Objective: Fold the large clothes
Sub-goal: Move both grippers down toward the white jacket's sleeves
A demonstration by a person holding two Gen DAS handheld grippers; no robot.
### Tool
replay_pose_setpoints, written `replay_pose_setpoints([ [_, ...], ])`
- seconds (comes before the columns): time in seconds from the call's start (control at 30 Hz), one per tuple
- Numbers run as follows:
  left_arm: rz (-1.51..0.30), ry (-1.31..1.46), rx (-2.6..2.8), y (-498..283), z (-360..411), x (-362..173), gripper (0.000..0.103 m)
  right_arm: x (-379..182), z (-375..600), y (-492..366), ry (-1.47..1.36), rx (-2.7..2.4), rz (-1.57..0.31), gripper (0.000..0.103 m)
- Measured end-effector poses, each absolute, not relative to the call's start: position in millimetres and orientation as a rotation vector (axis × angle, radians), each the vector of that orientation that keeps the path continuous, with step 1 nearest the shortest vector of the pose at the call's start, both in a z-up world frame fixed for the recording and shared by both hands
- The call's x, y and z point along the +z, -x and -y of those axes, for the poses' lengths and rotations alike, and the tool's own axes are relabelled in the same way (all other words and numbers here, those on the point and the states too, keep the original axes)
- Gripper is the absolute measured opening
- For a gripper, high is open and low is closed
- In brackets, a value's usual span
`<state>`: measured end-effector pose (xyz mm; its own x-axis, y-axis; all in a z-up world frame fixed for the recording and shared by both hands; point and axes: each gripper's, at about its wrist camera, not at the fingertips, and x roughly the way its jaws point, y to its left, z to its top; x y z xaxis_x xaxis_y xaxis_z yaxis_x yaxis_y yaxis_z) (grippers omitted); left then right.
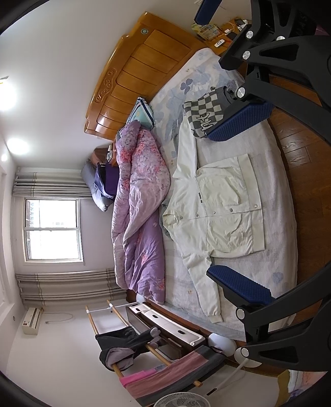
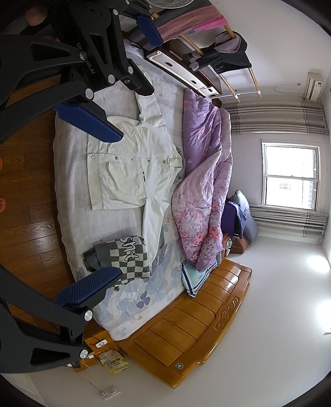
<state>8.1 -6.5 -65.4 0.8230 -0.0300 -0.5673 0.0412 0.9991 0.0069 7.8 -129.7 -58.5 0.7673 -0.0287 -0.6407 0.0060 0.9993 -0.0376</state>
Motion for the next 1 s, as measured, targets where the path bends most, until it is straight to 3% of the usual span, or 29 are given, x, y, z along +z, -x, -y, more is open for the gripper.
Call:
replay_pose_setpoints([
  [0.47, -0.673, -0.011, -0.016, -58.7, -25.4, -74.0, 0.098, -64.4, 103.9, -55.5, 0.059, 0.013, -0.764, 0.095],
  [1.0, -0.815, 0.01, 0.213, -234.2, -57.5, -106.0, 0.098, -98.9, 69.9, -243.7, 0.143, 0.291, -0.872, 0.095],
])
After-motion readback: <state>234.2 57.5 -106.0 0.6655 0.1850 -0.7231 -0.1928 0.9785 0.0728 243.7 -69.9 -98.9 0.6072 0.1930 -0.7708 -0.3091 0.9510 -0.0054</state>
